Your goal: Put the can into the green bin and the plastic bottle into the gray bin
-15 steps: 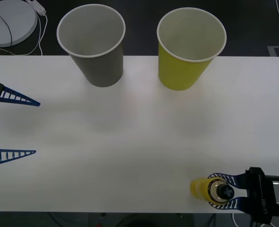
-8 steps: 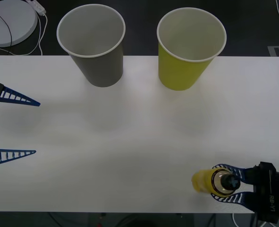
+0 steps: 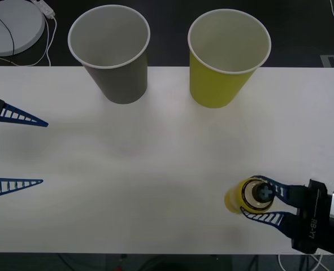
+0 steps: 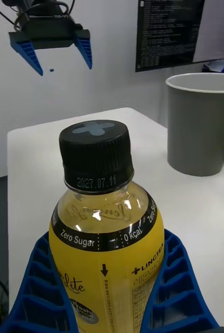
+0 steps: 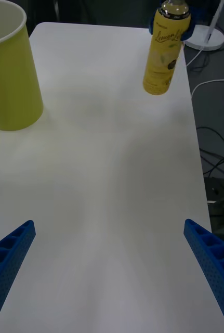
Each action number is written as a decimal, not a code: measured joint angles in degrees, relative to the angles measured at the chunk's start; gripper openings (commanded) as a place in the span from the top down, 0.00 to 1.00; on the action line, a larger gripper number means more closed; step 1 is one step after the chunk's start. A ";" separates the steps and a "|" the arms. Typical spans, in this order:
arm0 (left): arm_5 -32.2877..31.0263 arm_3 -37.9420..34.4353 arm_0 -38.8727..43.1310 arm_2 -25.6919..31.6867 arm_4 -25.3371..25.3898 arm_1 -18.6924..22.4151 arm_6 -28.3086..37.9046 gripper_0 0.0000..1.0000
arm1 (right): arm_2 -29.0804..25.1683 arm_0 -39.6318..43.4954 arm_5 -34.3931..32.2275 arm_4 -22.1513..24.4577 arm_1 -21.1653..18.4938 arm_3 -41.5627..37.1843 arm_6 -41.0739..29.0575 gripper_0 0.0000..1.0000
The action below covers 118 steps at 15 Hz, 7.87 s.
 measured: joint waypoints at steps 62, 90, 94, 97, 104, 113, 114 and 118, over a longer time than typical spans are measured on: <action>0.00 0.00 0.00 0.00 0.00 0.00 0.00 0.00 | 16.14 -87.25 96.90 -88.36 -15.11 -30.05 -4.28 1.00; 0.00 0.00 0.00 0.00 0.00 0.00 -0.01 0.00 | 49.43 -130.78 103.18 -90.51 25.92 31.44 -5.60 1.00; 0.00 0.00 0.00 0.00 0.00 0.00 0.00 0.00 | 51.14 -132.85 101.93 -90.50 29.47 38.50 -5.06 1.00; 0.00 0.00 0.00 0.00 0.00 0.00 0.00 0.00 | 52.22 -134.30 101.52 -90.44 32.97 44.04 -4.46 1.00; 0.00 0.00 0.00 0.00 0.00 0.00 0.00 0.00 | 56.12 -137.97 100.35 -92.08 41.16 57.43 -3.68 1.00; 0.00 0.00 0.00 0.00 0.00 0.00 0.00 0.00 | 57.97 -139.48 100.34 -94.66 43.61 61.88 -3.67 1.00; 0.00 0.00 0.00 0.00 0.00 0.00 -0.01 0.00 | 57.97 -139.51 100.47 -94.67 43.61 61.87 -3.80 0.60; 0.00 0.00 0.00 0.00 0.00 0.00 0.00 0.00 | 57.96 -139.66 101.18 -95.58 43.61 62.09 -4.50 0.00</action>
